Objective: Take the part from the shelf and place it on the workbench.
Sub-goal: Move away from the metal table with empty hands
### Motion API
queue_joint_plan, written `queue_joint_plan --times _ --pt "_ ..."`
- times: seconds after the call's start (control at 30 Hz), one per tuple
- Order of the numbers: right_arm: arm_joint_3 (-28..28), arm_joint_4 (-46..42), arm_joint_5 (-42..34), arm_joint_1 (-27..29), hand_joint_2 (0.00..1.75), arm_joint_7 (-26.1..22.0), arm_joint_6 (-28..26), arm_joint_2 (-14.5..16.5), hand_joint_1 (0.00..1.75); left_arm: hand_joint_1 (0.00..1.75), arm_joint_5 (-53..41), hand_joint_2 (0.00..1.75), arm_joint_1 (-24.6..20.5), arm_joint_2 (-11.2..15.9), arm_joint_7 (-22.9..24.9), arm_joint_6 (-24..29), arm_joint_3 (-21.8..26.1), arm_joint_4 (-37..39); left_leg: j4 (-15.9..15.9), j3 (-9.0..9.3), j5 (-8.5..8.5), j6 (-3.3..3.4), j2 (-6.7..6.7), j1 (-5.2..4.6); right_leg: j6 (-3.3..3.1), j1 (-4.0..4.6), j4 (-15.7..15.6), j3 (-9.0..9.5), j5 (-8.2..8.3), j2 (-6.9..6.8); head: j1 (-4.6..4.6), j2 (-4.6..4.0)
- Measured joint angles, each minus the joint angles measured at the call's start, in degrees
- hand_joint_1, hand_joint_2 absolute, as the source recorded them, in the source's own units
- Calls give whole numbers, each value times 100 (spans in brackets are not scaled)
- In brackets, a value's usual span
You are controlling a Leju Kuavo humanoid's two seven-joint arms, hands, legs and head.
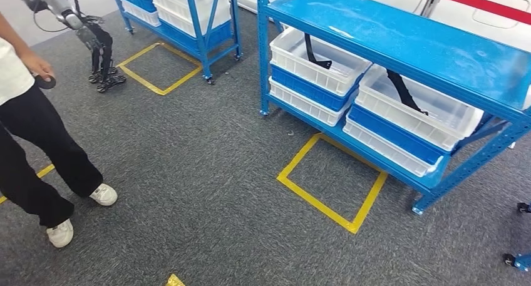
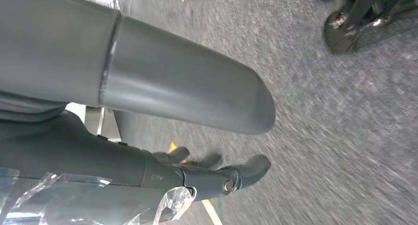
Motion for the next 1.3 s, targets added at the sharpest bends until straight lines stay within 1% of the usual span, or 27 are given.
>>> queue_joint_plan --times 0.03,0.07,0.13,0.17,0.2,0.27,0.3,0.37,0.4,0.47,0.5,0.53,0.57,0.6,0.67,0.73,0.8,0.87,0.93,0.97,1.0,1.03,1.07,1.17,1.2,1.23,1.3 --pt "1 0 0 3 0 0 1 0 0 0 0 0 5 -1 0 1 0 0 2 -2 -1 -1 71 1 14 -5 -57 68 67 -20 1 0" --pt "1 0 0 8 0 -1 1 -3 0 0 0 0 3 -3 0 1 0 0 4 2 -3 -5 133 6 25 -12 -354 253 224 -57 0 -1" --pt "1 0 0 6 0 -3 1 -7 0 0 0 0 -12 -8 0 3 0 0 20 20 -22 -37 239 -10 25 -15 -1234 754 555 -293 0 -1" --pt "1 0 0 2 0 -6 1 -7 0 0 0 0 -20 -10 0 4 0 0 30 28 -35 -60 287 -27 -7 -10 -1546 916 651 -387 -2 0" --pt "2 0 0 -2 0 -9 2 -6 0 0 0 0 -27 -11 0 7 0 0 39 34 -46 -85 334 -46 -47 -2 -1710 991 686 -449 -4 0" --pt "3 0 -1 3 0 -18 2 -5 0 0 0 0 -36 -13 -1 11 0 0 49 47 -59 -130 435 -48 -143 10 -1732 966 699 -346 -7 0" --pt "3 0 -1 4 0 -22 3 -5 0 0 -1 0 -40 -13 -3 14 0 0 84 43 -93 -162 407 -32 -179 6 -1736 955 713 -285 -9 -1" --pt "3 0 -2 -10 0 -32 2 -6 0 0 -1 0 -45 -17 -13 16 0 0 418 -79 -334 -234 169 7 -251 -14 -1748 935 756 -172 -20 -1" --pt "3 0 -3 -23 0 -34 2 -7 0 0 0 0 -43 -20 -17 17 0 0 769 -226 -537 -264 4 25 -274 -19 -1748 918 772 -120 -27 -1" --pt "3 0 -5 -33 0 -34 3 -7 0 0 4 0 -24 -21 -19 19 0 0 1591 -592 -901 -292 -146 40 -299 -13 -1746 885 797 6 -32 -1" --pt "3 0 -7 -28 0 -34 4 -7 0 0 8 0 -12 -20 -18 20 0 0 1827 -704 -950 -292 -166 42 -301 -10 -1744 874 808 81 -33 -1" --pt "3 0 -9 -21 0 -32 5 -7 0 0 11 0 -4 -20 -17 22 0 0 1832 -711 -879 -284 -180 43 -297 -8 -1743 868 817 161 -34 -1" --pt "3 0 -11 -15 0 -30 4 -7 0 0 14 0 -1 -20 -17 24 0 0 1597 -608 -704 -268 -203 46 -288 -9 -1742 868 827 246 -34 -1" --pt "3 0 -13 -14 0 -28 4 -6 0 0 14 0 -3 -20 -17 26 0 0 1180 -421 -473 -248 -264 51 -276 -11 -1742 871 836 327 -35 -1" --pt "3 0 -15 -26 0 -25 3 -2 0 0 14 0 -16 -20 -17 30 0 0 387 -86 -146 -208 -514 62 -231 -4 -1734 853 860 473 -34 -1" --pt "3 1 -16 -18 0 -24 4 1 0 0 14 0 -29 -21 -15 30 0 0 111 7 -73 -184 -633 48 -165 -6 -1732 805 895 592 -34 -1" --pt "3 5 -16 14 0 -22 3 -14 0 0 14 0 -40 -25 -11 29 0 0 89 -9 -29 -128 -518 40 -95 -28 -1739 758 926 664 -34 -1" --pt "5 10 -16 22 0 -17 5 -19 0 0 14 0 -48 -30 -10 32 0 0 53 -32 27 -43 -392 49 -49 -29 -1504 635 755 449 -22 -1" --pt "7 11 -17 6 0 -13 10 -10 0 0 15 0 -34 -33 -13 34 0 0 43 -70 56 4 -239 33 -18 -21 -772 320 319 123 -3 0" --pt "8 11 -16 -2 0 -11 13 -8 0 0 16 0 -20 -33 -13 33 0 0 45 -90 62 14 -155 19 -3 -23 -347 141 118 46 -1 1" --pt "8 11 -16 -5 0 -10 15 -8 0 0 16 0 -6 -33 -13 31 0 0 47 -106 66 19 -72 5 9 -26 -57 34 12 13 3 2" --pt "8 11 -16 -3 0 -9 17 -7 0 0 16 0 3 -33 -13 30 0 0 49 -115 68 22 6 -3 13 -26 11 42 19 -4 2 2" --pt "8 11 -15 0 0 -9 17 -8 0 0 17 0 8 -33 -13 30 0 0 50 -116 69 22 79 -7 11 -25 -176 182 131 -28 2 2" --pt "9 11 -12 -4 0 -10 17 -10 0 0 33 0 -4 -34 -14 39 0 0 56 -92 66 -10 262 -29 -48 4 -1449 928 581 -308 1 1" --pt "9 11 -8 -8 0 -10 13 -10 0 0 42 0 -11 -34 -14 47 0 0 61 -87 64 -36 312 -41 -82 22 -1693 1055 641 -375 -1 1" --pt "11 11 -2 -9 0 -10 8 -10 0 0 45 0 -16 -34 -15 54 0 0 63 -82 62 -66 354 -49 -116 41 -1784 1086 649 -393 -2 1" --pt "21 12 8 3 87 38 -16 -9 0 0 50 87 -29 -34 -15 62 0 0 64 -73 60 -130 424 -46 -187 48 -1792 1067 687 -290 -2 0"
